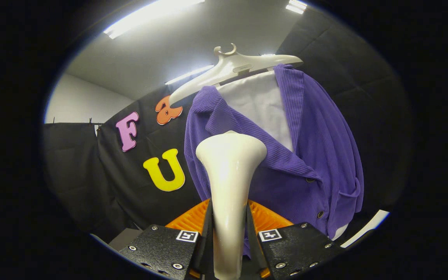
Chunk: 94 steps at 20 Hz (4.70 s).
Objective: Iron the clothes twice with a garment steamer, once on the left side and once on the right side.
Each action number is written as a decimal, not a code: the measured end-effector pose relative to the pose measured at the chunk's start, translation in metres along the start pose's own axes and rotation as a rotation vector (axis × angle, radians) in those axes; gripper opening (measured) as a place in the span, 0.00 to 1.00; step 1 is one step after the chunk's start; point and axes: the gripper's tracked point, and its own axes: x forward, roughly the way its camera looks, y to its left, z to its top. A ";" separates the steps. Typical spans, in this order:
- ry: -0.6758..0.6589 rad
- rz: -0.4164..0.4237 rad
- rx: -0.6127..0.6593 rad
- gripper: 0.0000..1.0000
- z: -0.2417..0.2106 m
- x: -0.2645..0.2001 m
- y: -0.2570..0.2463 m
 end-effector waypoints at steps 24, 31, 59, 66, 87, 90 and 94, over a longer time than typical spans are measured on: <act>0.343 -0.111 0.048 0.42 -0.173 -0.054 -0.066; 0.437 -0.143 0.077 0.42 -0.229 -0.062 -0.081; 0.112 -0.015 0.087 0.42 -0.071 -0.145 -0.055; -0.094 -0.047 0.077 0.42 0.030 -0.139 -0.067; -0.329 -0.169 0.160 0.42 0.123 -0.027 -0.106; -0.303 -0.189 0.171 0.42 0.112 -0.015 -0.120; -0.257 -0.217 0.180 0.42 0.089 -0.007 -0.134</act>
